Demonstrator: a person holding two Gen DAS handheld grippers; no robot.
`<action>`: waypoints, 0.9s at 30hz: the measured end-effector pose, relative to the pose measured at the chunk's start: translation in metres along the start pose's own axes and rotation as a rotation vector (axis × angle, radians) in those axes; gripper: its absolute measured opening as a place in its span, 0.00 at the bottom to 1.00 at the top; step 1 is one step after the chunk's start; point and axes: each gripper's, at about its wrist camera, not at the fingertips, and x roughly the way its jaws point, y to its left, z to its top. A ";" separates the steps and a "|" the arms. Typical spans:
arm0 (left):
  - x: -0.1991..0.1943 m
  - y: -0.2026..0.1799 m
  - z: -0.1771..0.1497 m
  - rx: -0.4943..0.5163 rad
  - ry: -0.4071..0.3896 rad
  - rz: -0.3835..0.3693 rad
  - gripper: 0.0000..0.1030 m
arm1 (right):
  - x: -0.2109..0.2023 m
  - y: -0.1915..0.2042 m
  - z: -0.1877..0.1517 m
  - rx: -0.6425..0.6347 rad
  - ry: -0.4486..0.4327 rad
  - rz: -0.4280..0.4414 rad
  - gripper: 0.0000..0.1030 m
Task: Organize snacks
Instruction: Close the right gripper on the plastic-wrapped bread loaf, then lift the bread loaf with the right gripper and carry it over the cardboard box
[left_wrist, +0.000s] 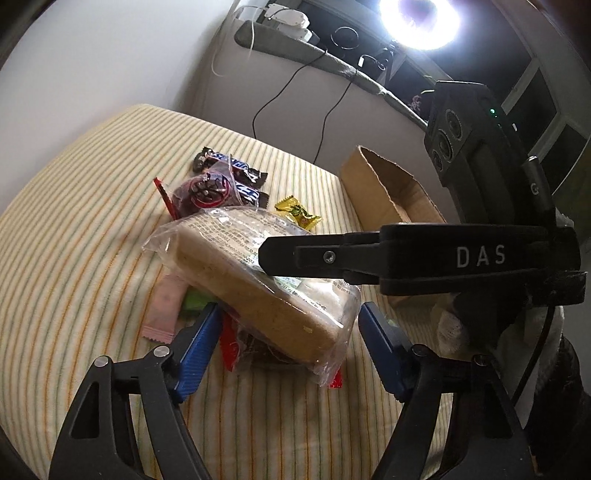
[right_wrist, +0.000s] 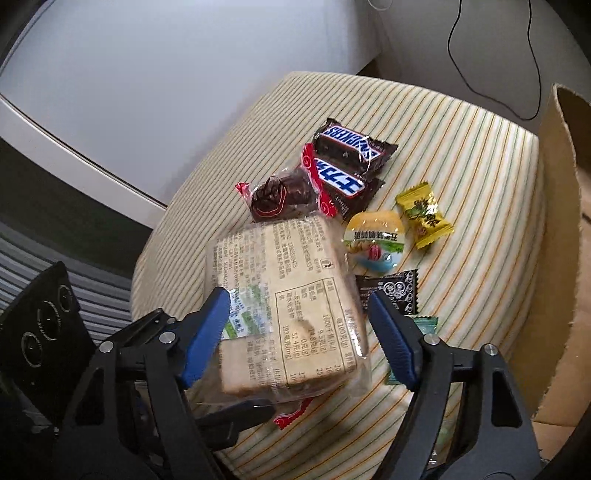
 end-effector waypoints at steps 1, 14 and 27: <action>0.001 0.000 0.000 0.000 0.004 -0.002 0.72 | 0.001 -0.001 -0.001 0.004 0.001 0.008 0.75; 0.001 -0.007 0.000 0.021 0.002 0.021 0.71 | -0.017 0.006 -0.008 -0.014 -0.024 0.010 0.57; -0.008 -0.040 0.017 0.108 -0.044 0.030 0.71 | -0.061 0.011 -0.015 -0.038 -0.119 0.005 0.56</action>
